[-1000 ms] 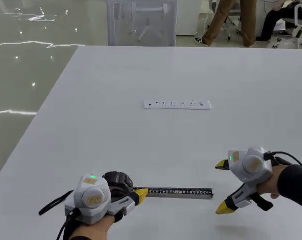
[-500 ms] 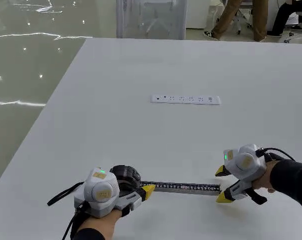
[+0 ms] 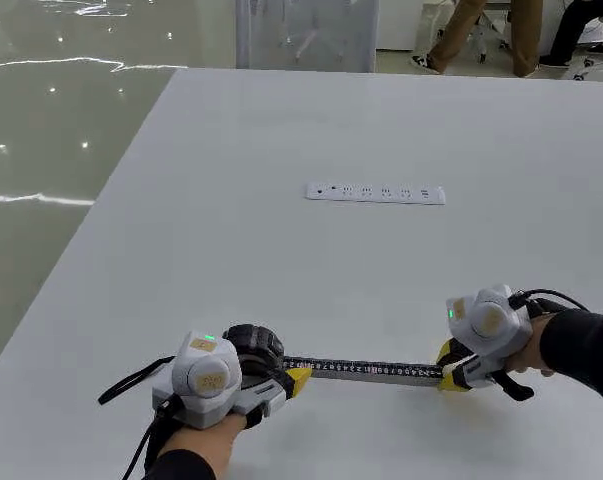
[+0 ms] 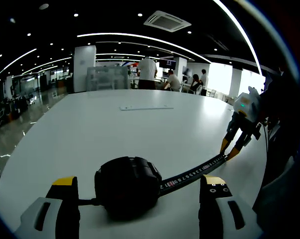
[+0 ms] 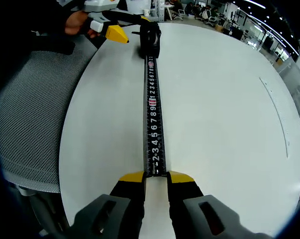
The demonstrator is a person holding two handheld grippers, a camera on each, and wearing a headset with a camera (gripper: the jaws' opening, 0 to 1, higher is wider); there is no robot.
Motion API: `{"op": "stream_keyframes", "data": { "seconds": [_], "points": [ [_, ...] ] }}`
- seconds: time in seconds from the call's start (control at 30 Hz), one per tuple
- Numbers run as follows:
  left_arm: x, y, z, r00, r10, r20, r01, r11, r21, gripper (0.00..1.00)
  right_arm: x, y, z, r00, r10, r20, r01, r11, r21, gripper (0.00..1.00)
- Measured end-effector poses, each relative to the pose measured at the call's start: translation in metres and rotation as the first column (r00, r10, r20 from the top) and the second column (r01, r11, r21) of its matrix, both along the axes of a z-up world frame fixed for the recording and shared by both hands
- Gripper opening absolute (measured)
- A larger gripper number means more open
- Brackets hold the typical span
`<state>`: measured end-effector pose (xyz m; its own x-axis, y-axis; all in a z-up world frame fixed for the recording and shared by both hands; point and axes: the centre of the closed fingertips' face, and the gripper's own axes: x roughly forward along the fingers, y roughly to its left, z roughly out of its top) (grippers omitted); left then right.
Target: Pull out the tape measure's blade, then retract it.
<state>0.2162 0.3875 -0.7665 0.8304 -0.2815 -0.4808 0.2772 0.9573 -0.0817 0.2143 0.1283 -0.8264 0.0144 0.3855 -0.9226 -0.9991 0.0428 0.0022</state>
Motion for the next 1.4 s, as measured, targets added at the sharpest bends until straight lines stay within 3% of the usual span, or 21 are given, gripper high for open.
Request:
{"op": "stream_keyframes", "data": {
  "seconds": [0.13, 0.2, 0.3, 0.43, 0.5, 0.53, 0.63, 0.7, 0.8, 0.9, 1.13, 1.33, 1.4],
  "points": [
    [-0.001, 0.002, 0.0, 1.0, 0.002, -0.003, -0.002, 1.0, 0.005, 0.89, 0.0, 0.0, -0.001, 1.0, 0.029, 0.004, -0.029, 0.999, -0.024, 0.13],
    [0.0, 0.003, 0.0, 1.0, 0.016, -0.003, -0.016, 1.0, -0.006, 0.9, -0.001, 0.002, -0.001, 0.997, 0.07, 0.013, -0.07, 0.997, -0.044, 0.14],
    [0.0, 0.004, -0.002, 1.0, 0.018, -0.007, -0.018, 1.0, -0.002, 0.9, -0.002, 0.003, 0.0, 0.997, 0.072, 0.002, -0.072, 0.995, -0.067, 0.14],
    [0.001, 0.005, -0.001, 0.999, 0.04, -0.007, -0.041, 0.999, -0.03, 0.9, 0.0, 0.001, -0.002, 0.999, 0.036, -0.009, -0.037, 0.997, -0.072, 0.13],
    [0.001, 0.007, -0.003, 0.997, 0.069, -0.019, -0.07, 0.996, -0.06, 0.9, 0.001, 0.002, -0.002, 0.999, -0.028, -0.016, 0.027, 0.996, -0.086, 0.13],
    [0.002, 0.008, -0.003, 0.997, 0.07, -0.019, -0.071, 0.996, -0.052, 0.9, 0.001, 0.003, -0.001, 0.998, -0.058, -0.018, 0.056, 0.994, -0.094, 0.13],
    [0.002, 0.01, -0.006, 0.997, 0.072, -0.021, -0.073, 0.996, -0.046, 0.89, 0.001, 0.006, -0.002, 0.998, -0.055, -0.01, 0.054, 0.991, -0.121, 0.13],
    [0.004, 0.015, -0.009, 0.994, 0.11, -0.024, -0.111, 0.992, -0.055, 0.85, 0.0, 0.006, -0.001, 0.999, -0.039, -0.005, 0.038, 0.99, -0.132, 0.13],
    [0.009, 0.019, -0.019, 0.988, 0.141, -0.057, -0.145, 0.986, -0.08, 0.83, 0.0, 0.006, -0.002, 0.999, -0.05, 0.004, 0.05, 0.99, -0.132, 0.13],
    [0.014, 0.018, -0.019, 0.99, 0.136, -0.039, -0.139, 0.986, -0.09, 0.76, -0.001, 0.007, -0.003, 0.998, -0.053, 0.018, 0.055, 0.988, -0.147, 0.13],
    [0.02, 0.006, -0.02, 0.993, 0.11, -0.039, -0.113, 0.991, -0.077, 0.66, 0.0, 0.006, -0.003, 0.996, -0.086, 0.014, 0.088, 0.983, -0.159, 0.13],
    [0.021, 0.011, -0.024, 0.989, 0.136, -0.05, -0.138, 0.989, -0.048, 0.62, 0.001, 0.006, -0.004, 0.996, -0.087, 0.009, 0.087, 0.982, -0.167, 0.13],
    [0.021, 0.011, -0.024, 0.987, 0.144, -0.066, -0.147, 0.988, -0.039, 0.61, 0.001, 0.006, -0.004, 0.996, -0.089, 0.004, 0.088, 0.98, -0.178, 0.13]
  ]
}}
